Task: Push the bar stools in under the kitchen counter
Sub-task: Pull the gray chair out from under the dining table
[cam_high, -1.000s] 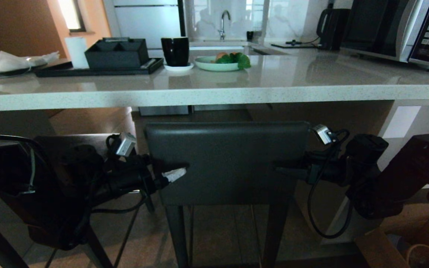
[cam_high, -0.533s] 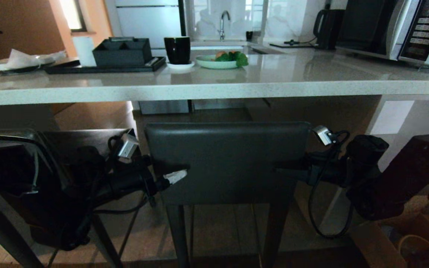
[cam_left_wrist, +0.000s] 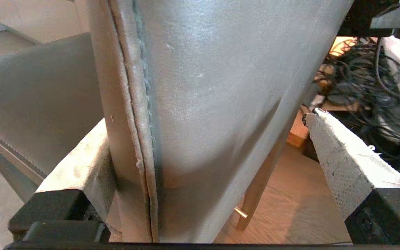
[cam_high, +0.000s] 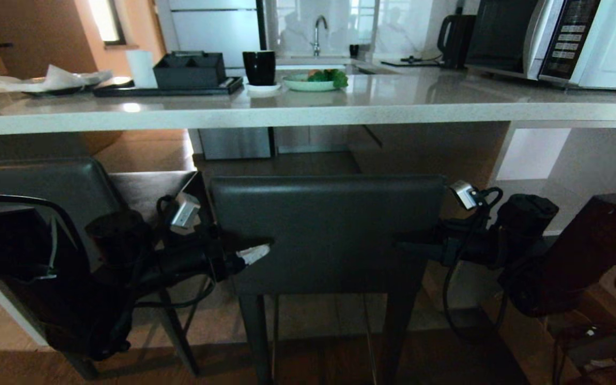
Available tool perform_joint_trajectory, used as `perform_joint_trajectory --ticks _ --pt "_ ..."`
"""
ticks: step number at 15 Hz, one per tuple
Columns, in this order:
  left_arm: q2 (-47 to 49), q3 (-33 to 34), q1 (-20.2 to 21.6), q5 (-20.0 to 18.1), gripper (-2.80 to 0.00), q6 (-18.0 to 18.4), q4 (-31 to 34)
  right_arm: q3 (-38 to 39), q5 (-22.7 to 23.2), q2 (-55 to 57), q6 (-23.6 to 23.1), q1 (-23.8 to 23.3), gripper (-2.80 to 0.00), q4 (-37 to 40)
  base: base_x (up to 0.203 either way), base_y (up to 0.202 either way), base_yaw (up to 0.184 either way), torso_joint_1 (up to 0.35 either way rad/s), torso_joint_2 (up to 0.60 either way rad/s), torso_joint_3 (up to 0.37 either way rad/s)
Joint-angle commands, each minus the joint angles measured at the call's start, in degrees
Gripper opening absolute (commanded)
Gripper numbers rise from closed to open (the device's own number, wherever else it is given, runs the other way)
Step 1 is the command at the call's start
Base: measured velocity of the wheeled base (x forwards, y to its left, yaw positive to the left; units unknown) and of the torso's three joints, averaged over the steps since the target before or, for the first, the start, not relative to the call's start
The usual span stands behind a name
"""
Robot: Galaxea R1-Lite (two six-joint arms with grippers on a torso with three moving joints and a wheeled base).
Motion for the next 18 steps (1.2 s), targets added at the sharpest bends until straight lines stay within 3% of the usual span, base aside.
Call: perform_joint_trajectory --ticks 1,10,18 --pt "-0.42 0.32 -0.79 0.66 0.0 -0.07 -0.49 0.71 0.46 -0.62 0.1 0.13 0.0 -0.47 -0.194 0.0 0.0 0.002 0.0 0.001" --pt "-1.48 2.14 -2.28 1.25 0.0 -0.07 -0.49 4.41 0.46 -2.36 -1.23 0.1 0.0 -0.47 -0.193 0.0 -0.002 0.001 0.0 0.002" --pt "-1.35 2.54 -4.09 4.24 0.0 0.13 -0.49 6.0 0.37 -2.64 -2.51 -0.14 0.0 -0.47 -0.174 0.0 -0.003 0.001 0.0 0.003"
